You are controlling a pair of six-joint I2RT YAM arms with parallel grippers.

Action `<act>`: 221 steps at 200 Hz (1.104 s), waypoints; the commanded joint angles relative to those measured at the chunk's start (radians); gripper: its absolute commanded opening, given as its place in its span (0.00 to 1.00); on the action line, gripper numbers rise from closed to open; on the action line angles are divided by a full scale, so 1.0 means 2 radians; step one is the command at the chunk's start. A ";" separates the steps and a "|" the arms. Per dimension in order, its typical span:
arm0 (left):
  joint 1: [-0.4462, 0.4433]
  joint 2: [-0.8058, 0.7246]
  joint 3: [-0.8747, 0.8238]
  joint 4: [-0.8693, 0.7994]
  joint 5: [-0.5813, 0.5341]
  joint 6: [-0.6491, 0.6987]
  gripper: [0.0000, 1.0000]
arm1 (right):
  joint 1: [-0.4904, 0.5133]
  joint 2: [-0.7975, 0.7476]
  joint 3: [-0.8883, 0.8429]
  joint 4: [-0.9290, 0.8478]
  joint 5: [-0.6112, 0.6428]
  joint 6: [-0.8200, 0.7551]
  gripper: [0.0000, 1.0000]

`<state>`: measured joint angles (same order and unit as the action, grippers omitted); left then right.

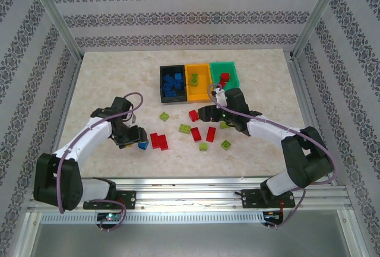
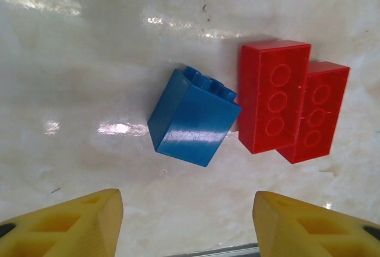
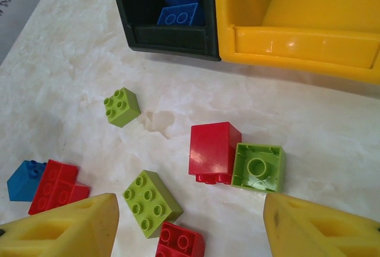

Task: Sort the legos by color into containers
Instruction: Pick up the lego from the middle-left of the table.

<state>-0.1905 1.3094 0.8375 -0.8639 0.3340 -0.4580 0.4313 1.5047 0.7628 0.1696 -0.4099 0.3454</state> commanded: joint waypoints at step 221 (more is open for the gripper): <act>-0.074 0.154 0.100 -0.004 -0.087 0.015 0.23 | -0.010 -0.030 -0.035 0.034 0.035 0.003 0.65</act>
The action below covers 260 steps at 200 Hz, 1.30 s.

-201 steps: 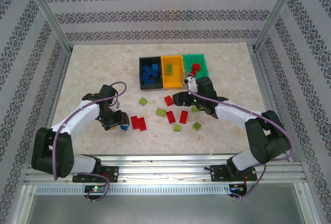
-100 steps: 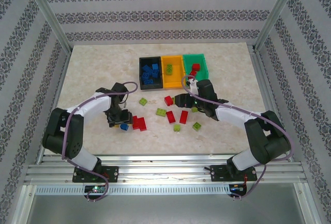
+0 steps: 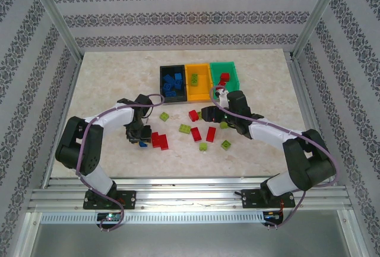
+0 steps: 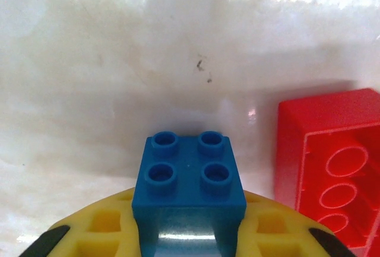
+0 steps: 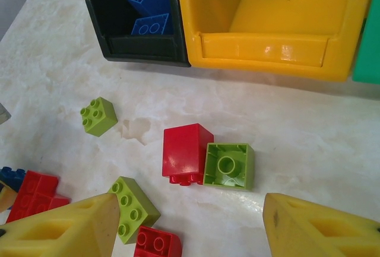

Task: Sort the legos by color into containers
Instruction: Pick up the lego from the middle-left of the table, then place the lego in the container.

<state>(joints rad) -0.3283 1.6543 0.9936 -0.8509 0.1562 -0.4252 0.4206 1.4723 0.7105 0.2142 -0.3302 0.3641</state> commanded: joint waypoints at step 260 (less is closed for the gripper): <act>-0.009 0.174 0.484 -0.026 0.005 0.083 0.67 | -0.014 -0.044 -0.046 0.052 0.009 -0.019 0.67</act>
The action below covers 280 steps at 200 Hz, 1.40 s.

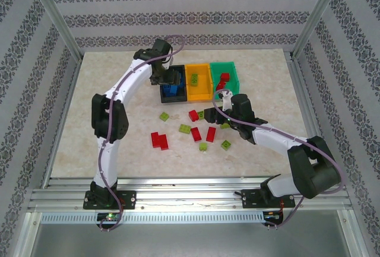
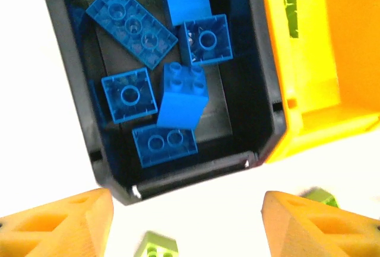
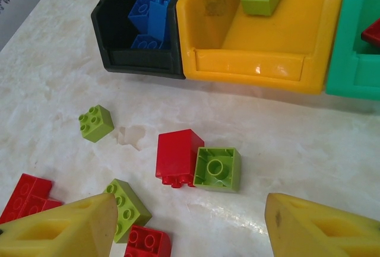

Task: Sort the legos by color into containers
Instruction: Place the lego in the container, then pick up the lego from the middle-right of the table.

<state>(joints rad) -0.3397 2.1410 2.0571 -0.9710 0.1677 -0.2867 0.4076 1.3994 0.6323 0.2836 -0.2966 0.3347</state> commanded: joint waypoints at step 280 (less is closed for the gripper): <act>0.060 -0.343 -0.392 0.165 0.058 0.072 0.71 | -0.099 -0.120 0.013 -0.274 0.083 0.056 0.98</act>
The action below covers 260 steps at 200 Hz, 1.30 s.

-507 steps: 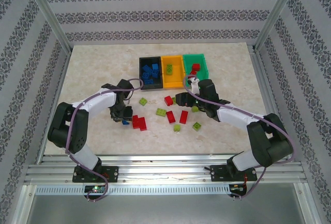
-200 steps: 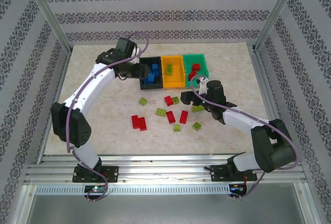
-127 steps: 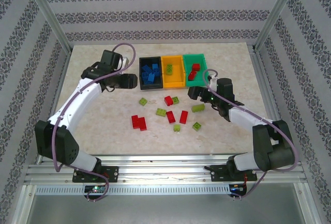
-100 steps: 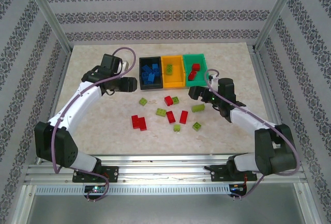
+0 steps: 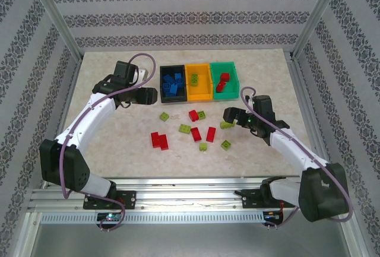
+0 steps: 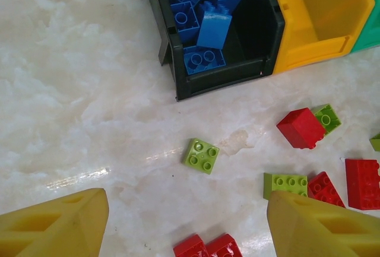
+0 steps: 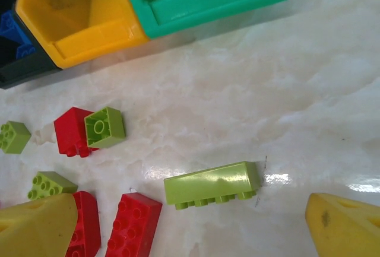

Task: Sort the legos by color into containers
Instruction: Pick up the lego from the middle-right of the table.

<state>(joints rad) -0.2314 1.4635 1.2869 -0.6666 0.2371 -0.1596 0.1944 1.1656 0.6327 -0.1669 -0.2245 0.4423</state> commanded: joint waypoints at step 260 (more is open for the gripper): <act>0.005 0.004 -0.009 0.013 0.052 0.005 0.71 | 0.120 0.251 0.230 -0.144 0.113 -0.032 0.60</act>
<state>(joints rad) -0.2287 1.4708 1.2716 -0.6559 0.3607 -0.1638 0.4282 1.6661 0.9798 -0.4419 0.0170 0.4175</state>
